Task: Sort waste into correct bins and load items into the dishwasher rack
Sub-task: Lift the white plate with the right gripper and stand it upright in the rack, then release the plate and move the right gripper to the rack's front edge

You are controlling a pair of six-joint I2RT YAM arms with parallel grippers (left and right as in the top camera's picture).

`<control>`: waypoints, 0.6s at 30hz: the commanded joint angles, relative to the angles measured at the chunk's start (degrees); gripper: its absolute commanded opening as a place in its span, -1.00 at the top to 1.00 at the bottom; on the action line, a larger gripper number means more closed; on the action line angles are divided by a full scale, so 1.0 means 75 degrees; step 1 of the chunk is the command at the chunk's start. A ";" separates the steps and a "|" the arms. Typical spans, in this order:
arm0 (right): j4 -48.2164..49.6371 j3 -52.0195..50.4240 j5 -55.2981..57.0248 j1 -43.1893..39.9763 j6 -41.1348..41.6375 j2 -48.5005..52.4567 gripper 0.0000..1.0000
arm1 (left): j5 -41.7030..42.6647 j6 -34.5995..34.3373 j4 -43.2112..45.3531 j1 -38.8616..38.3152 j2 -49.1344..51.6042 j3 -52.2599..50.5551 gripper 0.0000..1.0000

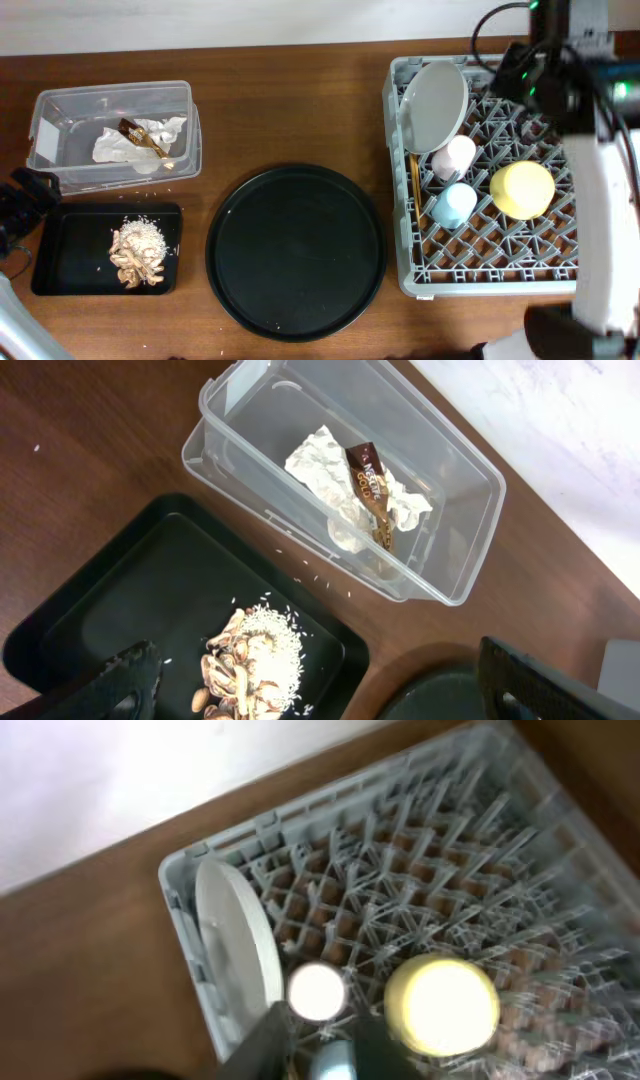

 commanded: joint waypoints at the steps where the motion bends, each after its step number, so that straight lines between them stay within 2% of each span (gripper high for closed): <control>1: 0.0318 -0.0114 -0.1725 -0.0836 0.0035 0.0950 0.77 | 0.0079 -0.0050 0.0009 0.0044 -0.0032 0.0020 -0.98; 4: 0.0889 -0.0111 -0.2113 -0.1177 0.0020 0.2014 0.82 | 0.0079 -0.0050 0.0009 0.0044 -0.0032 0.0020 -0.98; 6: 0.1090 -0.0111 -0.3153 -0.1139 -0.0545 0.2538 0.82 | 0.0079 -0.0052 0.0009 0.0044 -0.0032 0.0020 -0.98; 9: 0.1113 -0.0111 -0.3856 -0.0970 -0.0775 0.2882 0.82 | 0.0079 -0.0050 0.0012 0.0044 -0.0032 0.0020 -0.99; 12: 0.0938 -0.0108 -0.4657 -0.0816 -0.1274 0.2868 0.80 | 0.0079 -0.0050 0.0009 0.0044 -0.0032 0.0020 -0.98; 16: 0.0580 -0.0029 -0.4680 -0.0819 -0.1364 0.2448 0.80 | 0.0079 -0.0052 0.0012 0.0044 -0.0032 0.0020 -0.98; 18: 0.0361 0.0061 -0.4683 -0.0816 -0.1402 0.1629 0.67 | 0.0079 -0.0050 0.0012 0.0044 -0.0032 0.0020 -0.98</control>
